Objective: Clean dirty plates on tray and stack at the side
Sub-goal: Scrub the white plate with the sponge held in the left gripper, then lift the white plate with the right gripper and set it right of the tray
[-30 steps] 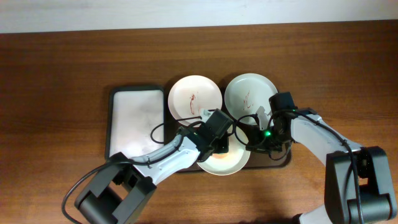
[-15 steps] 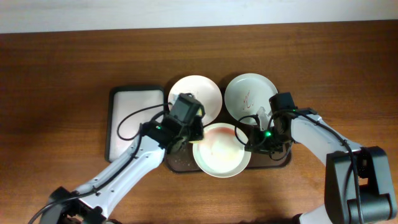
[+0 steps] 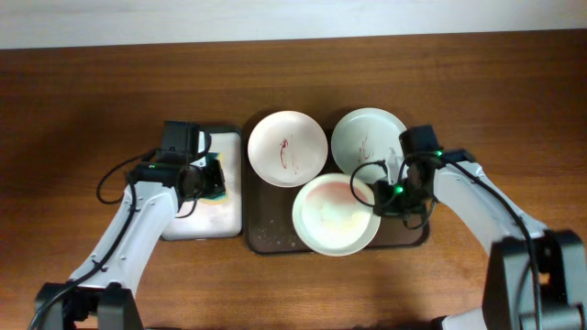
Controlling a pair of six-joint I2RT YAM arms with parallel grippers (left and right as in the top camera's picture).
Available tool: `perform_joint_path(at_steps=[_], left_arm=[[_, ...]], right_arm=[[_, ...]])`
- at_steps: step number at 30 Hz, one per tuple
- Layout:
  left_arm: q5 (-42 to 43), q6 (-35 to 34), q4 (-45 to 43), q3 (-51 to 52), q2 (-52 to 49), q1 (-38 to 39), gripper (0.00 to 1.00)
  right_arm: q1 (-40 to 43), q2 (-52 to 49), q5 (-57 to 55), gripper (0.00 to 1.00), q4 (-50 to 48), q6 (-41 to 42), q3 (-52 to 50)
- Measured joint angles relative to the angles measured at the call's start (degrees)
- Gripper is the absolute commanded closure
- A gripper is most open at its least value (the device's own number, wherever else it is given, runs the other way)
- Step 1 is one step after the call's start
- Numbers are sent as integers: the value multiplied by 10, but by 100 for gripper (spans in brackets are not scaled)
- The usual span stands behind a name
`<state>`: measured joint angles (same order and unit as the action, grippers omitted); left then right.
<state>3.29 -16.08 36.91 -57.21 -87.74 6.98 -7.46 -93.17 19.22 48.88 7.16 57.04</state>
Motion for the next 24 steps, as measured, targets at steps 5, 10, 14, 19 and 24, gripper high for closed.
perform_joint_path(at_steps=[5,10,14,19,24], left_arm=[[7,17,-7,0,-19,-5,100],[8,18,-28,0,-47,-5,100],[8,18,-35,0,-47,-5,100],[8,18,-35,0,-47,-5,100],[8,18,-35,0,-47,-5,100]], right_arm=[[-82,48,-189,96,4,16,63],[-199,48,-404,96,-3,19,87],[-298,48,-545,96,-15,19,105],[-408,48,-734,96,-45,18,114],[-435,48,-833,96,-66,19,114]])
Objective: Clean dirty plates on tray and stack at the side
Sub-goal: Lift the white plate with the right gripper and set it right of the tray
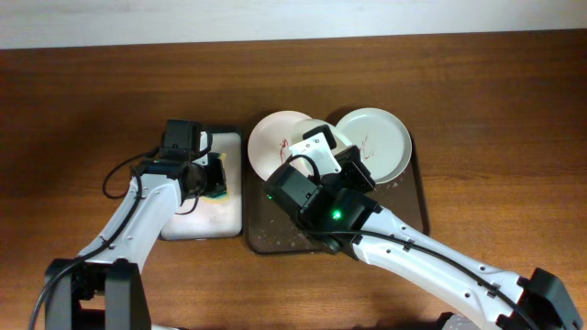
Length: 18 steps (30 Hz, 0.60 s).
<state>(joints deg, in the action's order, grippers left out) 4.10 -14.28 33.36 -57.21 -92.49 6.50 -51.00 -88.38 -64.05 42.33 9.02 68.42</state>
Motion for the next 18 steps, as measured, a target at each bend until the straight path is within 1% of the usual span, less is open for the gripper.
perform_joint_path(at_steps=[6,8,10,12,13,15,16,17,18], left_arm=[[0,0,0,0,0,0,100],[0,0,0,0,0,0,100],[0,0,2,0,0,0,100],[0,0,3,0,0,0,100],[0,0,3,0,0,0,100],[0,0,4,0,0,0,100],[0,0,4,0,0,0,100],[0,0,4,0,0,0,100],[0,0,5,0,0,0,100]], right_arm=[[0,0,-13,96,-9,0,0],[9,0,10,96,-8,16,0],[48,0,83,96,-7,48,0],[111,1,171,96,-2,87,0],[170,1,231,96,0,106,0],[249,1,315,96,0,120,0],[321,1,380,96,0,126,0],[371,1,417,96,0,133,0],[446,1,483,96,0,137,0]])
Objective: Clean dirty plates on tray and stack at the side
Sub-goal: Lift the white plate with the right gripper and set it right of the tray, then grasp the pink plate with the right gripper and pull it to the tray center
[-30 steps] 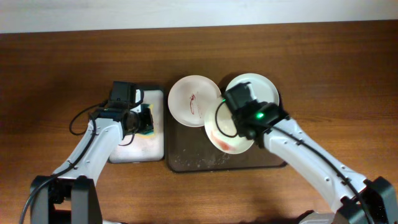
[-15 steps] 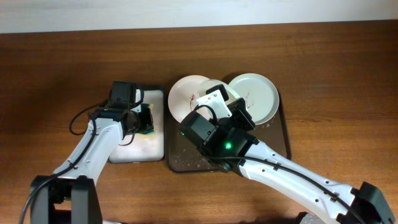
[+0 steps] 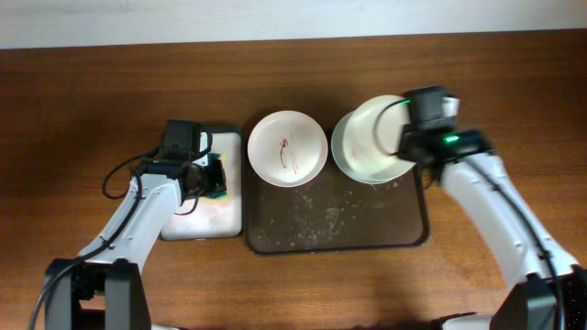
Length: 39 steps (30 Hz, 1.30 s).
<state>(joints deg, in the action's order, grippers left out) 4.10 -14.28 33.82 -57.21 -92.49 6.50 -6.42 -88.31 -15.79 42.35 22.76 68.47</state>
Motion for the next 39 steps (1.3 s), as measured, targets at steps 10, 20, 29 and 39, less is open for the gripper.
perform_joint_path(at_steps=[10,20,29,39], left_arm=[[0,0,0,0,0,0,100],[0,0,0,0,0,0,100],[0,0,0,0,0,0,100],[0,0,0,0,0,0,100]], right_arm=[[367,-64,188,96,18,12,0],[372,-108,242,41,17,8,0],[156,-108,443,39,-18,-112,0],[-136,-155,336,43,-144,-42,0]])
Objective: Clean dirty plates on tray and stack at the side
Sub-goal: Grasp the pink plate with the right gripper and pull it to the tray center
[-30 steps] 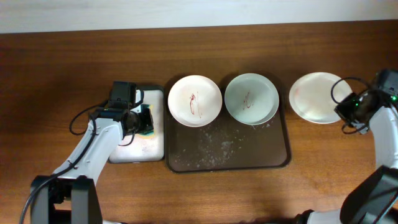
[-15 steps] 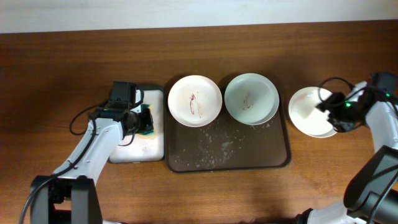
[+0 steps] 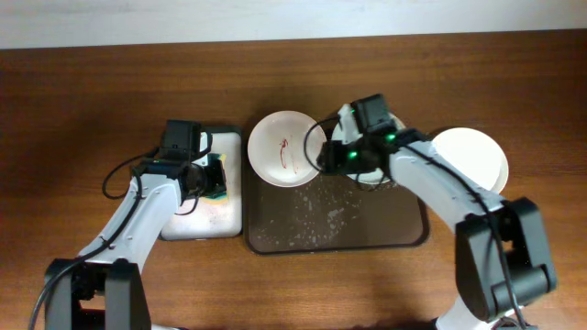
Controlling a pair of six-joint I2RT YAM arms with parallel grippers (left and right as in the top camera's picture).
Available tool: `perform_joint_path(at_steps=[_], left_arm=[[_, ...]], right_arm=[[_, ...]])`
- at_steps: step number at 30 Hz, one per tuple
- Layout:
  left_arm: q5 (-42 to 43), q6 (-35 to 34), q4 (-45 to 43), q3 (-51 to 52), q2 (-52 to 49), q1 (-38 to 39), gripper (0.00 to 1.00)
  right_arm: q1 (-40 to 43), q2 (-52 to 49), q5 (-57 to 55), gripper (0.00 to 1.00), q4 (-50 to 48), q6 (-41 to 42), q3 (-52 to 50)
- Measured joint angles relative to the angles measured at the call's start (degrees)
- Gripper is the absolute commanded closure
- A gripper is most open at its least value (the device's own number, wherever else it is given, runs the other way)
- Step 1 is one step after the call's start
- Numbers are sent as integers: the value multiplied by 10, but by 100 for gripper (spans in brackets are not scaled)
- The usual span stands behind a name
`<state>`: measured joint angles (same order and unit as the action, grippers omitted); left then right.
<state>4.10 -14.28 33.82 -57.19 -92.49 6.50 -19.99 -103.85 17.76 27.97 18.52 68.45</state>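
A white plate with red smears (image 3: 286,148) lies at the back left of the dark tray (image 3: 335,220). A second plate (image 3: 396,137) at the tray's back right is mostly covered by my right arm. My right gripper (image 3: 332,158) is at that plate's left rim; its fingers are dark against the tray, so their state is unclear. A clean white plate (image 3: 472,156) lies on the table right of the tray. My left gripper (image 3: 215,179) is shut on a yellow-green sponge (image 3: 218,183) over the white board (image 3: 202,220).
Crumbs are scattered over the front of the tray. The brown table (image 3: 92,110) stretches to both sides, with a white wall edge along the back. The two arms reach in from the front corners.
My right gripper held a white plate above the tray's back right plate. That plate now lies on the table to the right, and the gripper is at the tray plate's left rim. The left arm is unchanged.
First my right gripper held a large smeared plate at the tray's front, with two more plates behind. Then the right arm was across the tray's middle. Later it held the plate over the back right. Now that plate rests beside the tray. The left gripper kept the sponge throughout.
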Motion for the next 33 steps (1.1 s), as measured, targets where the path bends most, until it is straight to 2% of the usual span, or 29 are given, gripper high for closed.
perform_joint_path(at_steps=[2,4,6,10,15,18,19,21,22,24,28,33], left_arm=[[0,0,0,0,0,0,100],[0,0,1,0,0,0,100],[0,0,2,0,0,0,99],[0,0,4,0,0,0,98],[0,0,5,0,0,0,98],[0,0,5,0,0,0,97],[0,0,5,0,0,0,97],[0,0,5,0,0,0,97],[0,0,5,0,0,0,97],[0,0,5,0,0,0,97],[0,0,5,0,0,0,97],[0,0,5,0,0,0,97]], right_arm=[[-19,-21,-22,50,-16,40,0],[-24,-53,-31,61,-31,81,0],[-25,-79,-34,76,-44,105,0],[-27,-83,-25,96,-40,129,0],[-27,-83,36,96,105,132,9],[-28,-83,55,81,181,122,9],[-28,-82,55,75,184,112,8],[-28,-73,39,56,184,91,8],[-28,-68,30,54,186,78,10],[-28,-57,1,54,183,40,28],[-28,-52,-33,58,112,-35,52],[-28,-62,-35,67,97,-56,52]])
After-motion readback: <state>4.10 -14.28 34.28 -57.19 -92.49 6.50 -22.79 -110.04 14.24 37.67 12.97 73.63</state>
